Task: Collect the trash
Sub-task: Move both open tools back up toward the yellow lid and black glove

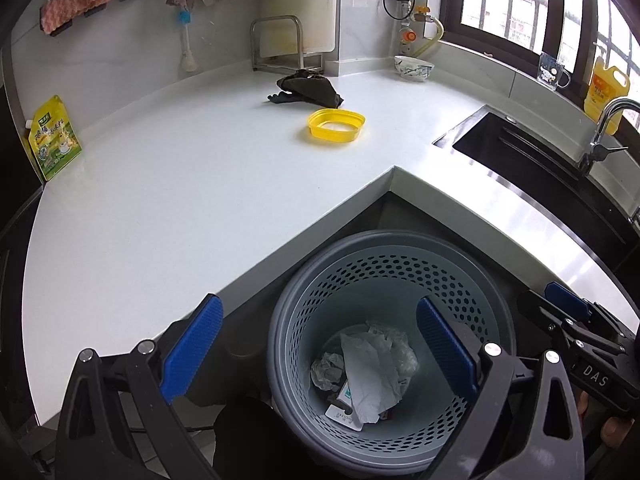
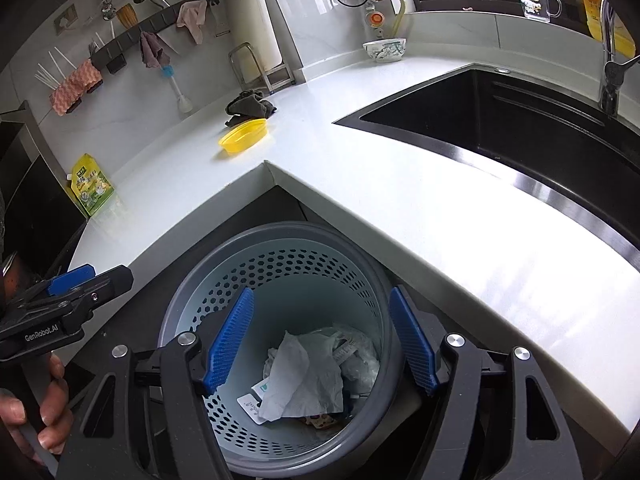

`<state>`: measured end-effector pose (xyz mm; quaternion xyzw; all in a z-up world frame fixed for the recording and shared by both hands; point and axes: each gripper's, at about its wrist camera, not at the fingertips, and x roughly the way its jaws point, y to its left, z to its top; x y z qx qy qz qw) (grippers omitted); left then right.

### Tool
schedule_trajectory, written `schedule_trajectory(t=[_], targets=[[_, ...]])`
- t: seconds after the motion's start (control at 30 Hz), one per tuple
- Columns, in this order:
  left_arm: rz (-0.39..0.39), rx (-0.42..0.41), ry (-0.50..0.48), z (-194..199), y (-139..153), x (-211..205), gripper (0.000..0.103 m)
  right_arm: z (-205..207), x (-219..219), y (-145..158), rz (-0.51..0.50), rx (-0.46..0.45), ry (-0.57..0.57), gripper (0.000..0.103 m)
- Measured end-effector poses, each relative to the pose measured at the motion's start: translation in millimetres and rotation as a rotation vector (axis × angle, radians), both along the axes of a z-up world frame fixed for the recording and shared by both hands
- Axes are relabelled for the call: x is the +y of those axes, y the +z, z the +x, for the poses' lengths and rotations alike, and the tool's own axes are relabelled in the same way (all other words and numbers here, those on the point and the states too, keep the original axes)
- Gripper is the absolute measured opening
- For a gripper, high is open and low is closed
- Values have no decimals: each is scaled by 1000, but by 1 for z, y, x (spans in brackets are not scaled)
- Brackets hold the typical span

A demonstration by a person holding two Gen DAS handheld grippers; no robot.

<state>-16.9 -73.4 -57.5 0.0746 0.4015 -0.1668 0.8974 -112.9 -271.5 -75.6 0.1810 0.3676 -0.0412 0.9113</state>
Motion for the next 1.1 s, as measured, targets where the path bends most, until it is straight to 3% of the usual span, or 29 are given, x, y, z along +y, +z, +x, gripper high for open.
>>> schedule_trajectory(t=[0.5, 1.1], targets=[[-31, -29, 14, 24, 15, 6, 96, 33, 2, 20, 1, -38, 33, 72], [-24, -83, 75, 83, 35, 27, 97, 132, 9, 32, -7, -23, 108, 76]])
